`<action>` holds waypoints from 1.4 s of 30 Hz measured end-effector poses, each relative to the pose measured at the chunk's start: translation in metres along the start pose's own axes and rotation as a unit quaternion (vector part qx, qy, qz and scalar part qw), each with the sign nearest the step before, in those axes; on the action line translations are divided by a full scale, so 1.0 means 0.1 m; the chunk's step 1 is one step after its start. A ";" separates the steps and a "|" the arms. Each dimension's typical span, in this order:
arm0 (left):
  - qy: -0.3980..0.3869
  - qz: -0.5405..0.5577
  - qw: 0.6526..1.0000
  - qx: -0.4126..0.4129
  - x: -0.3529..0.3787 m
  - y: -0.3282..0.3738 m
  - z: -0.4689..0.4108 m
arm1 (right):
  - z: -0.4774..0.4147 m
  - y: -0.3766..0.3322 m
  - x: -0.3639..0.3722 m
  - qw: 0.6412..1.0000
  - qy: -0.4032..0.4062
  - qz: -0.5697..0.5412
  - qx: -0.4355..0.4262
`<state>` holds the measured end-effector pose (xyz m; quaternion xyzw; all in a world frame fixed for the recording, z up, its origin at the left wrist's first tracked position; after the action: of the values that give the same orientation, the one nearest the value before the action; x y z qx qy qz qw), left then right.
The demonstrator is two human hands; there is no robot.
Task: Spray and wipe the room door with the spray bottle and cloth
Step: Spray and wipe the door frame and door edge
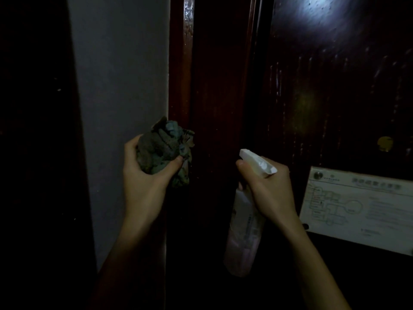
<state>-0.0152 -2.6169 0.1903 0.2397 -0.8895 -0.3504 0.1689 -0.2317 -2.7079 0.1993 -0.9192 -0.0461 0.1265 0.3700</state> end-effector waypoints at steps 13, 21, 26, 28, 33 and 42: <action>0.001 0.002 0.999 -0.032 -0.08 -0.24 0.12 | 0.37 0.48 0.22 0.994 -0.030 -0.031 0.103; 0.010 -0.012 0.999 -0.037 -0.13 -0.46 0.23 | 0.54 0.75 0.44 0.985 -0.053 -0.050 0.159; -0.006 -0.010 0.999 -0.045 -0.08 -0.52 0.29 | 0.58 0.74 0.54 0.989 -0.048 -0.001 0.137; -0.009 -0.003 0.999 -0.050 -0.04 -0.51 0.31 | 0.61 0.73 0.52 0.991 -0.031 -0.003 0.134; -0.047 0.022 0.996 -0.070 0.17 -0.57 0.36 | 0.79 0.67 0.24 0.989 0.013 -0.059 0.135; -0.157 0.070 0.982 -0.072 1.46 -0.27 0.72 | 1.40 0.52 -1.31 0.980 0.138 0.033 0.137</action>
<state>-0.1621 -2.6746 0.1406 0.1060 -0.8918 -0.4346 0.0677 -0.3960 -2.6751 0.0918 -0.8693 0.0534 0.0156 0.4912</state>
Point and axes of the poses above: each hand's wrist, its own z-axis away from the middle knuckle, its own x-axis out of the palm, y = z × x, the point moved 6 cm from there along -z, towards the middle knuckle, and after that the axes turned 11 degrees about -y, right-handed, at the moved point
